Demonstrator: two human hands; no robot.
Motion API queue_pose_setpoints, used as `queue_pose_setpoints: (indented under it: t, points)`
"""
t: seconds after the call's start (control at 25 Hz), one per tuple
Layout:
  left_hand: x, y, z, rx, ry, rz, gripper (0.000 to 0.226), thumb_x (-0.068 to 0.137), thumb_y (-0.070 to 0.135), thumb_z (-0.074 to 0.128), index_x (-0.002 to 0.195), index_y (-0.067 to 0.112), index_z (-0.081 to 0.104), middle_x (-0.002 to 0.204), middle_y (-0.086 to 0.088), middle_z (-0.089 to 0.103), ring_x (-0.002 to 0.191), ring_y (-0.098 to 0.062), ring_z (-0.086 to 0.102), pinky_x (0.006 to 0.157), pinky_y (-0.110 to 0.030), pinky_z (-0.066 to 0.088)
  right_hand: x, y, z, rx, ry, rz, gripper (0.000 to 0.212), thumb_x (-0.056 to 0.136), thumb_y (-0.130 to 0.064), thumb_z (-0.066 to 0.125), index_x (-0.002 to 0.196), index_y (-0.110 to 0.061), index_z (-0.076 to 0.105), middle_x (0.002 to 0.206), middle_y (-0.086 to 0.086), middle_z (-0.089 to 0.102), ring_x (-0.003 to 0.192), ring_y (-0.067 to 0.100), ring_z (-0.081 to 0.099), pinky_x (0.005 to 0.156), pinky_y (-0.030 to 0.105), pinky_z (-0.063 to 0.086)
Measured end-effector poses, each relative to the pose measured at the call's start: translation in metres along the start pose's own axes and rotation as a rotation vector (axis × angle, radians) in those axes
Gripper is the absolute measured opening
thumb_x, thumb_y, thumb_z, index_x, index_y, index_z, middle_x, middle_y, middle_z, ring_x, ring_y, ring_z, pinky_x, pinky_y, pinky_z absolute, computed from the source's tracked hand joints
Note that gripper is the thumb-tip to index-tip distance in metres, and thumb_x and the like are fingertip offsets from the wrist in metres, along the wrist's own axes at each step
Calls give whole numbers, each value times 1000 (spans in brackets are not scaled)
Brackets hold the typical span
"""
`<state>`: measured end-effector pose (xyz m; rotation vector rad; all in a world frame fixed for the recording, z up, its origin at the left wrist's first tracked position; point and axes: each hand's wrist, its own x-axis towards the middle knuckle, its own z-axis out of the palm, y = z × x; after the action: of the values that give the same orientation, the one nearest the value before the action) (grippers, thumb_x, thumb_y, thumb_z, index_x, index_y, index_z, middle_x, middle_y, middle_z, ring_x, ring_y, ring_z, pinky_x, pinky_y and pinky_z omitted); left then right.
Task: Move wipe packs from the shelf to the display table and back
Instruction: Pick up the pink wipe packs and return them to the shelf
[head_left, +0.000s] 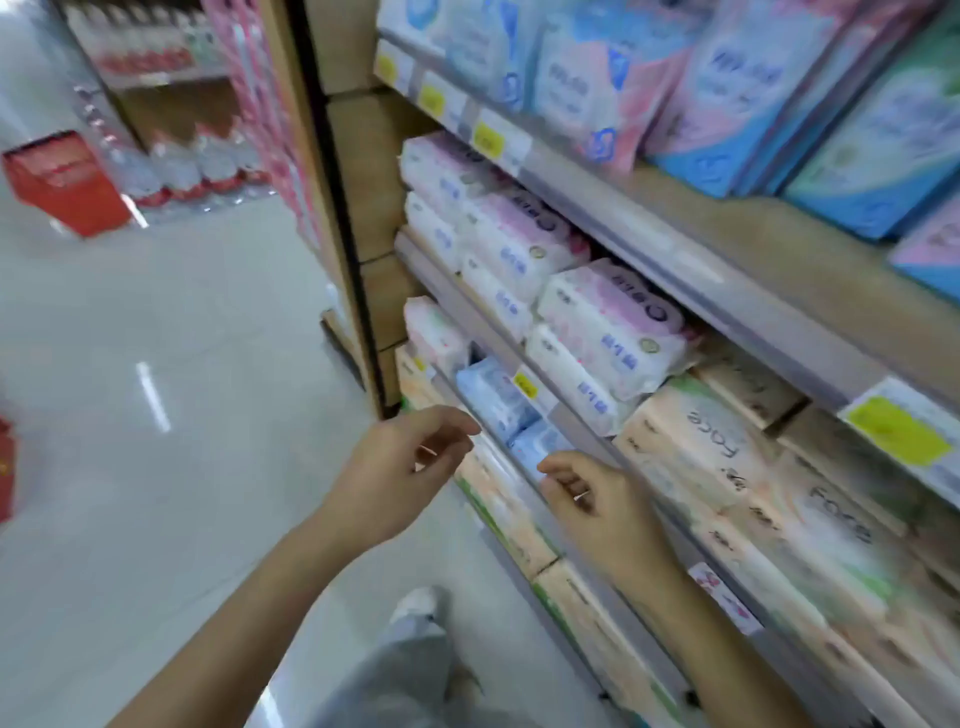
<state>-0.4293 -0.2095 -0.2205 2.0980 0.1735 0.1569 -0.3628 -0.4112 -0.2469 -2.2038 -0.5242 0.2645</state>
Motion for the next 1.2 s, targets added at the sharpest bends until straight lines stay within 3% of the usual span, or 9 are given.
queue_pose_setpoints:
  t: [0.08,0.16,0.24,0.32,0.52,0.76,0.88,0.96,1.2]
  points:
    - [-56,-43,-18,12,130,-204,20,89,12,59,94,30,64,85,17,67,81,-6,64,72,-11,49,3,2,52,-86,-247,-41,13,86,-14,63,98,-15,69,73,-18,62,66,-12,58,65,8,44]
    - [-119,-77,-36,15,253,-363,16,90,13,58,97,26,66,87,20,66,81,-5,65,75,-14,50,5,-17,109,-156,-485,-119,16,86,-13,62,101,-13,69,81,-4,67,65,-7,58,66,4,43]
    - [-178,-101,-50,15,376,-488,17,90,12,58,99,22,68,87,23,64,85,0,62,74,-7,45,5,-49,162,-216,-677,-225,19,88,-16,60,105,-13,67,91,3,69,75,5,62,77,16,49]
    - [-238,-118,-65,-26,545,-621,17,90,11,59,100,21,67,89,20,66,88,3,60,72,-3,42,0,-96,217,-250,-820,-371,20,89,-18,58,107,-14,66,92,2,68,84,15,65,84,30,52]
    - [-366,-163,-103,-112,845,-865,19,90,12,59,97,29,65,92,18,67,91,6,60,76,-6,44,-30,-214,351,-277,-1019,-674,22,90,-19,55,110,-15,65,94,0,67,85,15,63,84,30,50]
    - [-474,-236,-184,-58,821,-1079,18,92,22,54,105,33,61,94,19,63,87,9,55,73,-6,39,-67,-287,496,-518,-1249,-779,29,93,-25,51,120,-17,57,101,-2,63,91,16,60,85,30,48]
    - [-508,-274,-246,26,756,-1125,22,91,23,55,112,27,61,100,13,64,88,1,59,82,-22,46,-71,-303,546,-610,-1282,-757,30,93,-28,52,120,-17,57,104,0,65,93,18,60,84,30,47]
    - [-522,-301,-294,79,730,-1164,26,91,24,54,117,22,59,106,9,64,95,-8,60,84,-24,45,-67,-314,579,-676,-1317,-746,31,92,-29,52,121,-17,57,105,1,65,95,18,60,83,29,46]
    - [-543,-381,-414,160,858,-1194,26,94,23,50,118,22,58,110,8,62,98,-10,59,87,-30,47,-40,-376,702,-806,-1410,-809,33,93,-31,49,122,-18,55,107,0,65,96,19,61,82,30,49]
